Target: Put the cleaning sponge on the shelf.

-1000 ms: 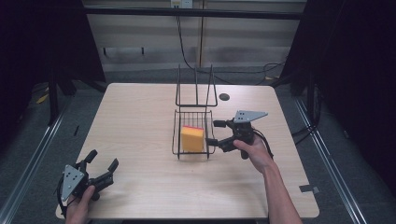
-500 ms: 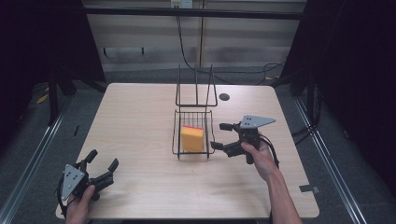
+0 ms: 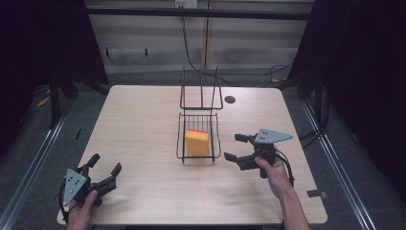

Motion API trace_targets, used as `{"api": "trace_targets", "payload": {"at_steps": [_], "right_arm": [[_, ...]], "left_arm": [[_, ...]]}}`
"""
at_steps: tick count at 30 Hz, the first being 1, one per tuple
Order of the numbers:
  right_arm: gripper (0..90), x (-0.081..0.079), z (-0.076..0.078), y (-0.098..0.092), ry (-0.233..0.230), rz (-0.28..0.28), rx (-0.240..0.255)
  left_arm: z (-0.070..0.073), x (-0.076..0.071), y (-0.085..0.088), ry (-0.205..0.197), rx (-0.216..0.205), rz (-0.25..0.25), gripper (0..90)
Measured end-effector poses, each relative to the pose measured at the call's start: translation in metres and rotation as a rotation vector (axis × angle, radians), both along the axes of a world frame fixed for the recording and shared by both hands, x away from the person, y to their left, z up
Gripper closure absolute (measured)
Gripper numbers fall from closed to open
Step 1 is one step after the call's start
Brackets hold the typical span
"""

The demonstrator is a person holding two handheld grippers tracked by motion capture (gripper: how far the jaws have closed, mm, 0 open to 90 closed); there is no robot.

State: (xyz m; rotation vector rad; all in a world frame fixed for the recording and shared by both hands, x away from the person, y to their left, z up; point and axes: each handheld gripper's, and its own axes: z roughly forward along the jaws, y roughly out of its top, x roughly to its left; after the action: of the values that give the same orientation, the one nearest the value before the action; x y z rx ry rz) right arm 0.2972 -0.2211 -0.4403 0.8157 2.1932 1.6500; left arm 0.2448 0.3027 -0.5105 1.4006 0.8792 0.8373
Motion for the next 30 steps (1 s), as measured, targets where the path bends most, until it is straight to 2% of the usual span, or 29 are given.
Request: {"api": "trace_targets", "payload": {"at_steps": [5,12,14,17,18,21,27,30], "right_arm": [[14.0,-0.012,-0.005,-0.011,-0.016,-0.054,0.007],[14.4,-0.032,-0.011,-0.025,-0.038,-0.158,0.004],[14.8,-0.035,-0.013,-0.027,-0.037,-0.169,0.009],[14.8,-0.047,-0.019,-0.033,-0.039,-0.218,0.017],[14.8,-0.047,-0.019,-0.033,-0.039,-0.218,0.017],[14.5,-0.057,-0.026,-0.037,-0.06,-0.275,0.023],[14.6,-0.071,-0.042,-0.044,-0.07,-0.327,0.019],[14.5,-0.075,-0.047,-0.044,-0.078,-0.334,0.012]], "left_arm": [[0.0,0.0,0.0,-0.001,-0.004,0.001,15.6],[0.0,0.0,0.0,-0.005,0.003,0.004,15.6],[0.0,0.0,0.0,-0.005,0.002,0.005,15.6],[0.0,0.0,0.0,-0.004,0.003,0.004,15.6],[0.0,0.0,0.0,-0.005,0.002,0.005,15.6],[0.0,0.0,0.0,-0.005,0.003,0.006,15.6],[0.0,0.0,0.0,-0.005,0.003,0.008,15.6],[0.0,0.0,0.0,-0.005,0.003,0.008,15.6]]}}
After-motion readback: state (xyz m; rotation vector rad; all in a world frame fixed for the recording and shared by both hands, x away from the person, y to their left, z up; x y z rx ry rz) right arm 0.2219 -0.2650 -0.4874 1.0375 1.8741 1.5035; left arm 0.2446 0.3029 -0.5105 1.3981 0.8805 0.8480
